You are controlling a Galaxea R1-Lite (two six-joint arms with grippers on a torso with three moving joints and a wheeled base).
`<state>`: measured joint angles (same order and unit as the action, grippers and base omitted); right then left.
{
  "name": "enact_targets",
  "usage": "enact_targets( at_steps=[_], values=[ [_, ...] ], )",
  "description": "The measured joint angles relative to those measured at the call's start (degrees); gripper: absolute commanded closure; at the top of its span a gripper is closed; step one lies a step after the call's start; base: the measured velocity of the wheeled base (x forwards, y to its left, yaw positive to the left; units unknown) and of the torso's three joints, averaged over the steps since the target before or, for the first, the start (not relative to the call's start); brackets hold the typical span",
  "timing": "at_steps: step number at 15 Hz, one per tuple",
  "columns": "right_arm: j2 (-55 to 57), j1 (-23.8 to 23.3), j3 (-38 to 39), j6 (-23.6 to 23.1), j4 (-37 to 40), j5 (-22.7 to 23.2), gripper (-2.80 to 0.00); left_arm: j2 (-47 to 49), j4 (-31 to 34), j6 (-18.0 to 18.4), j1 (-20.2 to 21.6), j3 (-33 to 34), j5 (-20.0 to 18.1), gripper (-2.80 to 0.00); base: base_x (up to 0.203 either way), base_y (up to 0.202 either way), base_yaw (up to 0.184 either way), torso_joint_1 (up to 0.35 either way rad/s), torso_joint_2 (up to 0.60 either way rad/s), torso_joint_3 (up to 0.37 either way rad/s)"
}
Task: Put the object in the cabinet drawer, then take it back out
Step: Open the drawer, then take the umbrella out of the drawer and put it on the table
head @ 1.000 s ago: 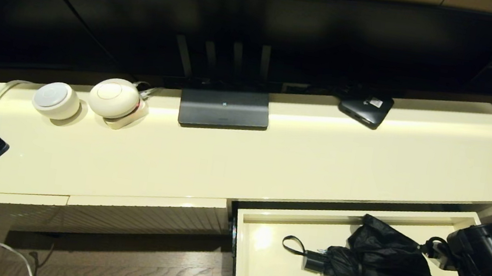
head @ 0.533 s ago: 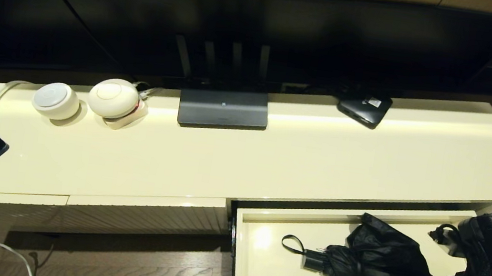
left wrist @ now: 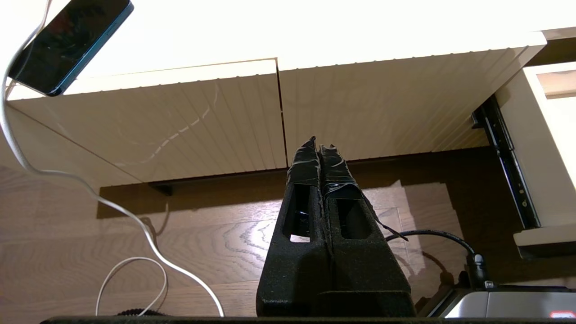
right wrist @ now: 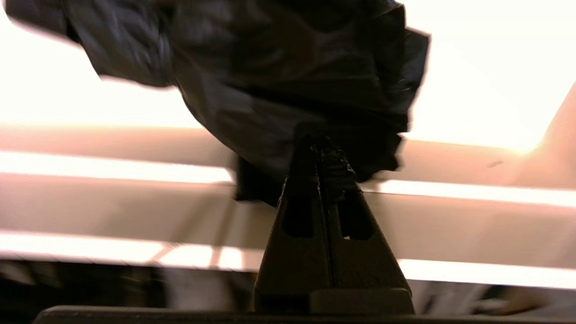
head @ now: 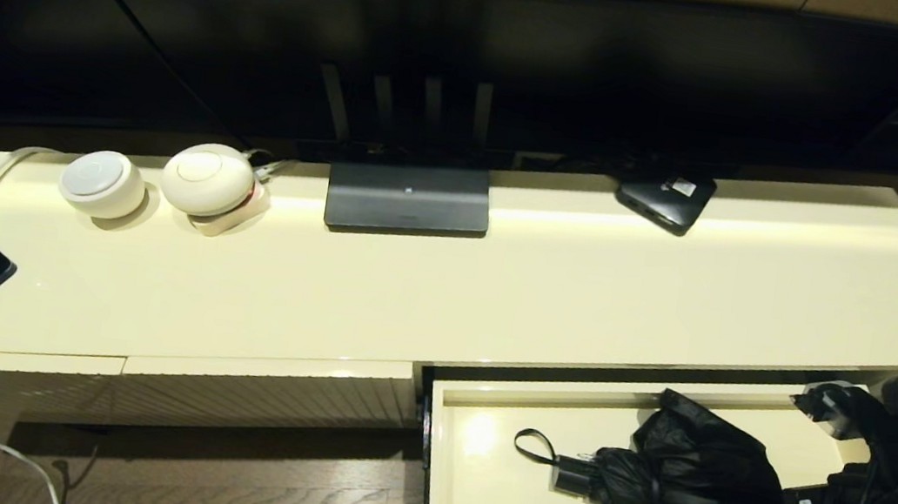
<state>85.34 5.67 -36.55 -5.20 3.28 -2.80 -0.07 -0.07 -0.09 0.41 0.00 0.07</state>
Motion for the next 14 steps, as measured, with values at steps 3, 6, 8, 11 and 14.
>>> enact_targets(
  at_steps=[3,6,8,11,14],
  values=[
    [-1.8,-2.5,-0.7,-21.1,0.1,0.0,0.00,0.0,0.0,0.0,0.0,0.0,0.0,0.00,0.000,0.000,0.000,0.000,0.00,0.000],
    [-2.5,-3.6,-3.2,-44.6,0.6,0.0,0.00,0.0,0.0,0.0,0.0,0.0,0.0,0.00,0.000,0.000,0.000,0.000,0.00,0.000],
    [-2.1,-3.9,-5.7,-58.4,1.3,0.1,0.00,0.0,0.0,0.0,0.0,0.0,0.0,0.00,0.000,0.000,0.000,0.000,0.00,0.000],
    [1.3,-0.1,-8.4,-69.5,2.3,0.5,0.00,0.0,0.1,0.0,0.0,0.0,0.0,0.00,0.000,0.000,0.000,0.000,0.00,0.000],
    [5.6,2.0,-9.4,-69.9,2.6,0.8,-2.80,0.0,0.0,0.0,0.0,0.0,0.0,0.00,0.000,0.000,0.000,0.000,0.00,0.000]
  ],
)
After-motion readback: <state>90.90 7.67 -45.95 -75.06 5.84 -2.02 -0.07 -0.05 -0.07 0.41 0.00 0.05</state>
